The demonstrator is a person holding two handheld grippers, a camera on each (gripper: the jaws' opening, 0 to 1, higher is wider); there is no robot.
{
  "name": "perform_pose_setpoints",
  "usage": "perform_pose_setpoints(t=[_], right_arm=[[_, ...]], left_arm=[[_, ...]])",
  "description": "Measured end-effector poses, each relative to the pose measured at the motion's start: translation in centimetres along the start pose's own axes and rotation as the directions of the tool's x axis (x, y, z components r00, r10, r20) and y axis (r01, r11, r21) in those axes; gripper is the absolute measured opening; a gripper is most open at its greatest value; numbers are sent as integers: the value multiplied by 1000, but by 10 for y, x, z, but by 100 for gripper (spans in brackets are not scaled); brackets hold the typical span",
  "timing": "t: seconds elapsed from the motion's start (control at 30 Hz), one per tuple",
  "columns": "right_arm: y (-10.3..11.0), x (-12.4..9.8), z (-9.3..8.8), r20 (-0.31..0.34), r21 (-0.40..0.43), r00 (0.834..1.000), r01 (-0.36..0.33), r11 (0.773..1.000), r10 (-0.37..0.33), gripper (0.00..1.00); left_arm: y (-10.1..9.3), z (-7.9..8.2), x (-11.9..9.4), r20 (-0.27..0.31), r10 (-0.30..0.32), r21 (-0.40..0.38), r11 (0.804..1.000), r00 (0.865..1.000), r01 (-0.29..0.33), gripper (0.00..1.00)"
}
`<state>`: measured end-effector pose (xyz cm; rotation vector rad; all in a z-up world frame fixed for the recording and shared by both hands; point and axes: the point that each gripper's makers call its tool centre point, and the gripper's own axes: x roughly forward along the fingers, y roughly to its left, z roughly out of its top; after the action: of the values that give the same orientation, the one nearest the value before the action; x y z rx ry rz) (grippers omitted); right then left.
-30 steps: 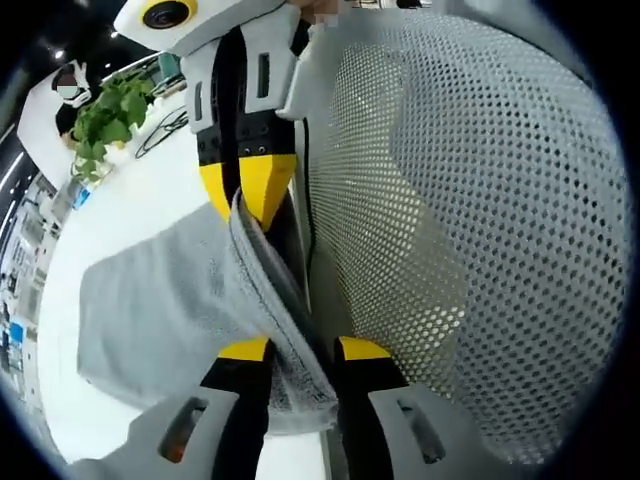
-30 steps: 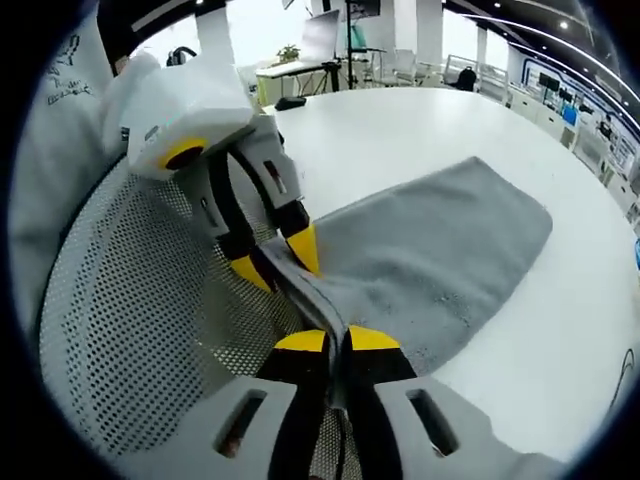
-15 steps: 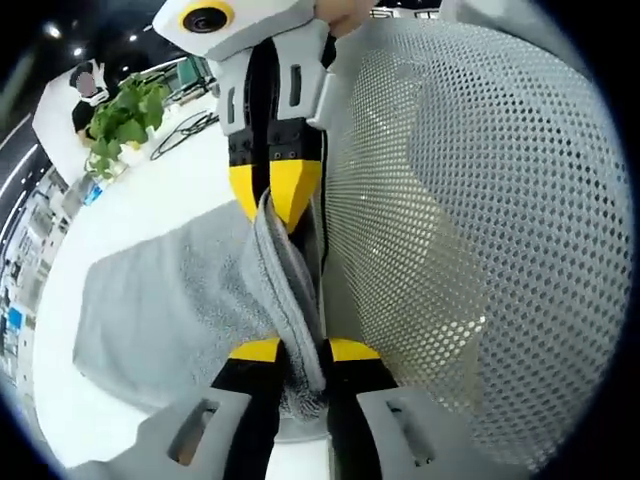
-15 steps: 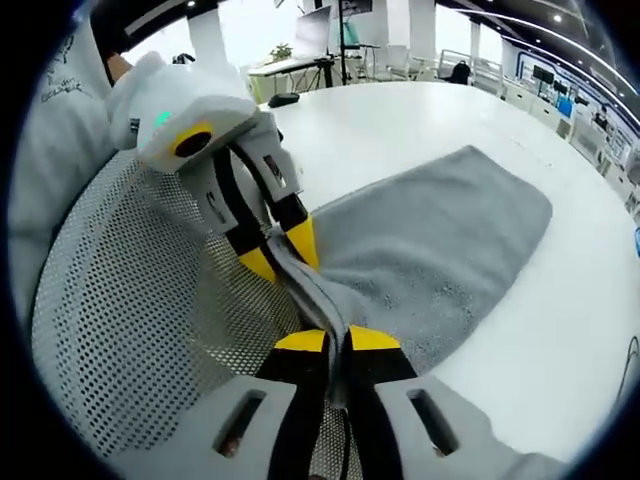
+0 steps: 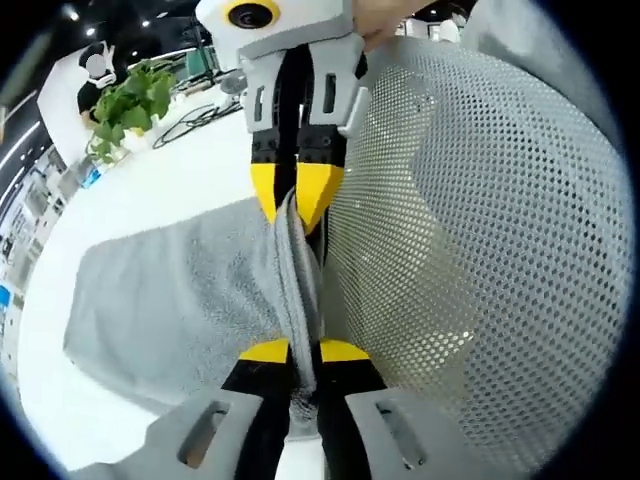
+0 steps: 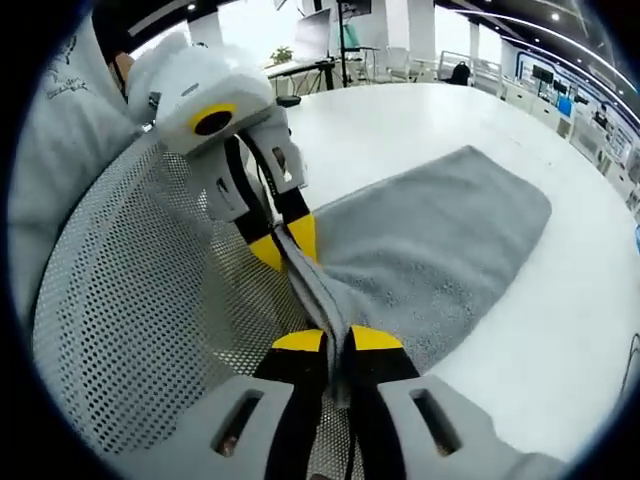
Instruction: Fold the towel on the table until its edges align and the towel forms a compact rectangular stack.
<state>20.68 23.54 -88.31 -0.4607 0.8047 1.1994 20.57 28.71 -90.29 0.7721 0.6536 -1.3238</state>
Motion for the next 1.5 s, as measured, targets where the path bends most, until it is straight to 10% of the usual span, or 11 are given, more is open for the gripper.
perform_pose_setpoints(t=[0.13,0.6,0.7,0.97,1.5], right_arm=[[1,-10,8,34,2,999,-4,1000,4,10],[-4,-22,5,-15,-114,993,116,987,-118,27],[-12,-25,3,-66,-315,976,176,933,-206,27],[-23,-23,13,-8,-338,970,227,913,-244,23],[-24,-65,57,202,-64,965,185,981,-168,6]], left_arm=[[5,7,-12,33,-33,-160,986,999,38,7],[38,25,-36,105,-24,-292,955,994,54,7],[43,28,-41,114,-16,-301,952,993,50,7],[51,34,-52,132,-9,-320,946,991,51,7],[50,46,-82,156,16,-287,958,988,30,7]])
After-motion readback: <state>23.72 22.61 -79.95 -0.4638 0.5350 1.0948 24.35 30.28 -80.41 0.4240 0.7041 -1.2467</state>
